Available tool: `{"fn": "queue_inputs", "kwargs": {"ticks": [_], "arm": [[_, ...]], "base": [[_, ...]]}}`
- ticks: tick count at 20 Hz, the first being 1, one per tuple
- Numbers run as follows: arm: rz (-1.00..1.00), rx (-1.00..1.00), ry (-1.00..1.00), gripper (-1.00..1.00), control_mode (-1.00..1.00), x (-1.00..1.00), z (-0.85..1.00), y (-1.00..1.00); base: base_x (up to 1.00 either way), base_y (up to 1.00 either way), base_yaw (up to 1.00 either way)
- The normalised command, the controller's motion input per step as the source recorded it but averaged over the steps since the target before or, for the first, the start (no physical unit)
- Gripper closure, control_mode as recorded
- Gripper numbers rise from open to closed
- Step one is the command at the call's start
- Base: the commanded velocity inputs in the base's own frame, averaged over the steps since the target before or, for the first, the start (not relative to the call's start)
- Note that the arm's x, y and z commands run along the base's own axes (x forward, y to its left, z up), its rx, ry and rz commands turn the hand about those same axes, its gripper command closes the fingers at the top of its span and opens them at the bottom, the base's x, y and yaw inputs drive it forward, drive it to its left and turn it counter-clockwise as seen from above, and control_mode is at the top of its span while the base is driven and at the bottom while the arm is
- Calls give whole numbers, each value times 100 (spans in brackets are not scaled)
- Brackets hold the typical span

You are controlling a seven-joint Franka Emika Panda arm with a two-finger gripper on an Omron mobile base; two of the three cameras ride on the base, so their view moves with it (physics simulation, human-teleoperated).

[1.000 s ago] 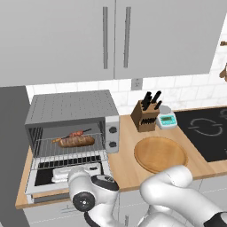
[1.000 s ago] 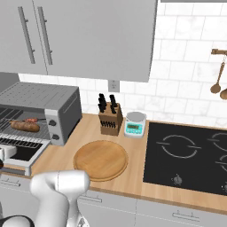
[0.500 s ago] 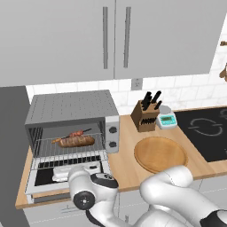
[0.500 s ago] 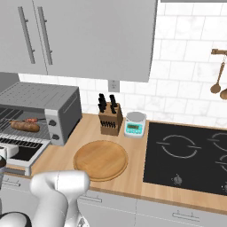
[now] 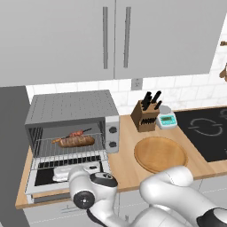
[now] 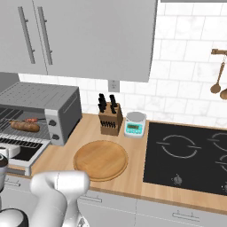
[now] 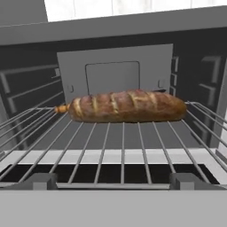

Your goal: Pick up the kebab skewer and baguette bread, and place them inside the toaster oven. Close the toaster oven door and start by setting the timer.

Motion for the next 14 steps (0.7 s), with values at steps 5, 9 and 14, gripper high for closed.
{"fn": "queue_inputs", "kwargs": {"ticks": [5,9,14], "arm": [[0,0,0,-100,-100,5,-14,0],[0,0,0,-100,-100,0,-30,0],[0,0,0,-100,-100,9,-2,0]], "base": [[0,0,0],[0,0,0],[0,0,0]]}}
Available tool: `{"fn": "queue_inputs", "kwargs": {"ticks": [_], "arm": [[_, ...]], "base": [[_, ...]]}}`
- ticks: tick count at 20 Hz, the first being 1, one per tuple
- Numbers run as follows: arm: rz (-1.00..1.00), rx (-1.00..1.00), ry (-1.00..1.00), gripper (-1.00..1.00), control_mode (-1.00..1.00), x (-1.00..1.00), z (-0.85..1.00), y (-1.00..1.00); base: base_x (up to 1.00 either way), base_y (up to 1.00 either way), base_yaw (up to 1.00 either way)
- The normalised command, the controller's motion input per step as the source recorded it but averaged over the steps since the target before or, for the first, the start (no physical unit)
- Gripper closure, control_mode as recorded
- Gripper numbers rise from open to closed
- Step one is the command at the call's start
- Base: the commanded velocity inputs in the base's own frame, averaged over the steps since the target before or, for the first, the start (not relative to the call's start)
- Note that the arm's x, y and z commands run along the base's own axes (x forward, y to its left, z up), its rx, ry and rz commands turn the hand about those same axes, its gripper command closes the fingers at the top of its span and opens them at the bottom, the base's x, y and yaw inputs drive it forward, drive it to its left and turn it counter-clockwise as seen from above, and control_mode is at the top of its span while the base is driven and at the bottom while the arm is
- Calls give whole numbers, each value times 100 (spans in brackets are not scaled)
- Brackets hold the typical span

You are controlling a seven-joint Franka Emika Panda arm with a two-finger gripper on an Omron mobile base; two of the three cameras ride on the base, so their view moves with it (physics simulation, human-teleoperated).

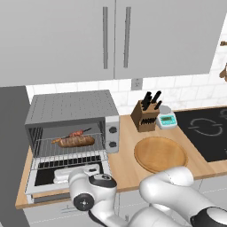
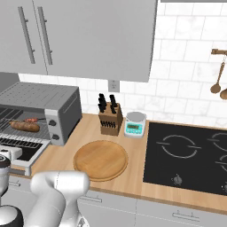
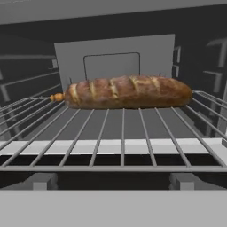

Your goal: Pick up the kebab skewer and baguette bread, and place them inside the toaster oven. Close the toaster oven door and start by setting the timer.

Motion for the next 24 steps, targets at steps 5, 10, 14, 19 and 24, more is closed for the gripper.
{"fn": "queue_inputs", "kwargs": {"ticks": [5,10,14,19,24], "arm": [[0,0,-1,-100,-100,3,3,0],[0,0,0,-100,-100,0,0,0],[0,0,-1,-100,-100,0,0,0],[0,0,0,-100,-100,5,0,0],[0,0,-1,-100,-100,7,0,0]], "base": [[0,0,0],[0,0,0],[0,0,0],[0,0,0],[0,0,0]]}}
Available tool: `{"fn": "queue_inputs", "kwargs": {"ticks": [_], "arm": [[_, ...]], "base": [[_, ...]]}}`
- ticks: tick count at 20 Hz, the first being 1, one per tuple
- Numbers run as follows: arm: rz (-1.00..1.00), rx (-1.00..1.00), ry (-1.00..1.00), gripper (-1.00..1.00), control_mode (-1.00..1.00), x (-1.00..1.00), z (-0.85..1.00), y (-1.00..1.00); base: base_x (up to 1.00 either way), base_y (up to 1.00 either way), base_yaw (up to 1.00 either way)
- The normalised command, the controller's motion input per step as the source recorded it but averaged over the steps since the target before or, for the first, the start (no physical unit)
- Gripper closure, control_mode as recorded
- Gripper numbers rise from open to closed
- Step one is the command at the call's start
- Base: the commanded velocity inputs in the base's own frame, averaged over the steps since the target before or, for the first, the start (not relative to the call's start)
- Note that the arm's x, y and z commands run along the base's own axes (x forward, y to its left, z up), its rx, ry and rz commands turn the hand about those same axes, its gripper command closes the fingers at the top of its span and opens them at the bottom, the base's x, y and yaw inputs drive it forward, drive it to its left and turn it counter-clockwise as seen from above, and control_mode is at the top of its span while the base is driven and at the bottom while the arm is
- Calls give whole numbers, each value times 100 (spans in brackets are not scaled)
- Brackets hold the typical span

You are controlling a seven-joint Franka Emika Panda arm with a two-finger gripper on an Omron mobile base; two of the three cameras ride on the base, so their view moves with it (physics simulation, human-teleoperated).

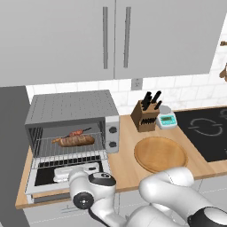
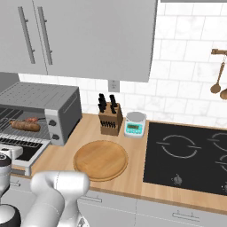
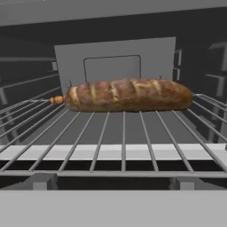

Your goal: Pick up the kebab skewer and baguette bread, and place them inside the toaster oven. Close the toaster oven door and start by setting the timer.

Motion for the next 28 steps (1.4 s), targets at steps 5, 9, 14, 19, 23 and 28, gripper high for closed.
{"fn": "queue_inputs", "kwargs": {"ticks": [5,9,14,19,23,28], "arm": [[0,0,0,-100,-100,-8,0,0],[0,0,0,-100,-100,-6,0,0],[0,0,0,-100,-100,0,6,0],[0,0,0,-100,-100,0,3,0],[0,0,-1,-100,-100,5,0,0],[0,0,0,-100,-100,11,0,0]], "base": [[0,0,0],[0,0,0],[0,0,0],[0,0,0],[0,0,0],[0,0,0]]}}
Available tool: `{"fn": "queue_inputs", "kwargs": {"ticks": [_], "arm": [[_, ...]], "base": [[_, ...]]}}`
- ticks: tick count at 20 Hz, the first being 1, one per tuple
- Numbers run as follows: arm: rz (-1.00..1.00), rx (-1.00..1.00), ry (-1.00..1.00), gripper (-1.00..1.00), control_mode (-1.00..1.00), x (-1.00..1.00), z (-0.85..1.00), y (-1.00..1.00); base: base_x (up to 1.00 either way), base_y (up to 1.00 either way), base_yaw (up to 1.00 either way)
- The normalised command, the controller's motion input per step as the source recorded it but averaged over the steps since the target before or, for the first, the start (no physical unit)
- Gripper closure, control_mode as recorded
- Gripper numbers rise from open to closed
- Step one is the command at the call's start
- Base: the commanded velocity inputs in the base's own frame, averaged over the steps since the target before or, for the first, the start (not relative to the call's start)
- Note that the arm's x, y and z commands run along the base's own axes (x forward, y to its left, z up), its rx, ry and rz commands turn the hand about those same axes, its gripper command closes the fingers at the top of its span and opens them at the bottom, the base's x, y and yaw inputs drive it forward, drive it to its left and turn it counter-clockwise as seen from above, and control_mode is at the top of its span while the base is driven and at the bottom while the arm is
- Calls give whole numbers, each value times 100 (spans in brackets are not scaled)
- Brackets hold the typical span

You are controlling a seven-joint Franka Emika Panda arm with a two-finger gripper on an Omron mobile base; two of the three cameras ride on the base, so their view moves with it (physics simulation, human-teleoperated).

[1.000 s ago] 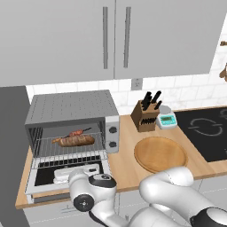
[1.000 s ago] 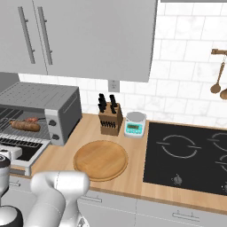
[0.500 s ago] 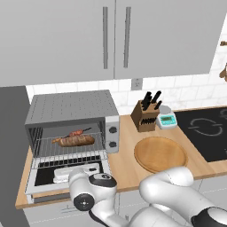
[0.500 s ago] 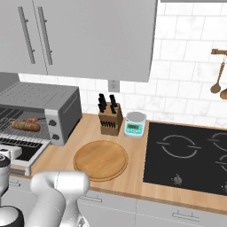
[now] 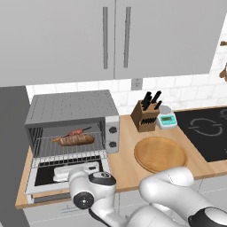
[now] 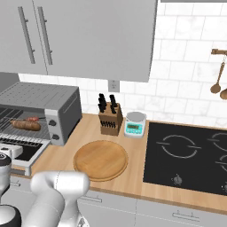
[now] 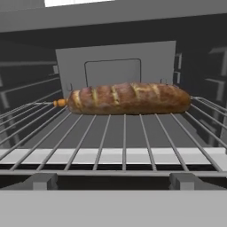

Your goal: Pick up the kebab skewer and baguette bread, and place them inside the toaster oven. Close the toaster oven door and start by setting the timer.

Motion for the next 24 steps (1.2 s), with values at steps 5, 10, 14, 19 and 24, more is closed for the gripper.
{"fn": "queue_inputs", "kwargs": {"ticks": [5,10,14,19,24], "arm": [[0,0,0,-100,-100,9,0,0],[0,0,0,-100,-100,11,0,0],[0,0,0,-100,-100,12,0,0],[0,0,0,-100,-100,13,0,0],[0,0,0,-100,-100,18,0,0]], "base": [[0,0,0],[0,0,0],[0,0,0],[0,0,0],[0,0,0]]}}
